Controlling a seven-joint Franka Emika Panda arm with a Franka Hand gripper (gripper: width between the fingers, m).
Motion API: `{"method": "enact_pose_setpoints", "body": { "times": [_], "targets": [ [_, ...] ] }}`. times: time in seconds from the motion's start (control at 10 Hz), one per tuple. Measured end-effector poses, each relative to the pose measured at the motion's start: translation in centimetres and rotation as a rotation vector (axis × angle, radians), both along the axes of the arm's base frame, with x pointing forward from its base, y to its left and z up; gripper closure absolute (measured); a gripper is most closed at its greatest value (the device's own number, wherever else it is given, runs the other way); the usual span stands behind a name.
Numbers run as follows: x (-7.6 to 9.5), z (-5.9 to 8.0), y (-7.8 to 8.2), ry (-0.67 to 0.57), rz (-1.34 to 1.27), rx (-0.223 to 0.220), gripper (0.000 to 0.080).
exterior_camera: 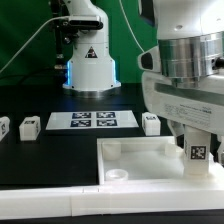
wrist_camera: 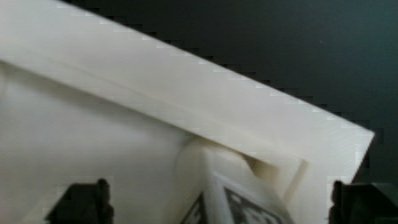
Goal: Assemble one leg
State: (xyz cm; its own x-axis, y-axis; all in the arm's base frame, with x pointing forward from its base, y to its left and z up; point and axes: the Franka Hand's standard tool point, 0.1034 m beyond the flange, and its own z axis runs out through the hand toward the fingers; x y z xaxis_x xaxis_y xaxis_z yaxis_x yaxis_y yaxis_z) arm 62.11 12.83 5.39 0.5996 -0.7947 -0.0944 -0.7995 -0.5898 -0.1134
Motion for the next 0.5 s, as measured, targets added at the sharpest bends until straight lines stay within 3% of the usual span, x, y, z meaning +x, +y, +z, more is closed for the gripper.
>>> {"method": "enact_pose_setpoints", "body": {
  "times": [0.4, 0.5],
  "targets": [
    [-0.07, -0.14, -0.16, -0.061, 0.404, -0.026, 0.015],
    [0.42, 0.53, -0.1, -0.098, 0.706, -0.077, 0.015]
  ]
}}
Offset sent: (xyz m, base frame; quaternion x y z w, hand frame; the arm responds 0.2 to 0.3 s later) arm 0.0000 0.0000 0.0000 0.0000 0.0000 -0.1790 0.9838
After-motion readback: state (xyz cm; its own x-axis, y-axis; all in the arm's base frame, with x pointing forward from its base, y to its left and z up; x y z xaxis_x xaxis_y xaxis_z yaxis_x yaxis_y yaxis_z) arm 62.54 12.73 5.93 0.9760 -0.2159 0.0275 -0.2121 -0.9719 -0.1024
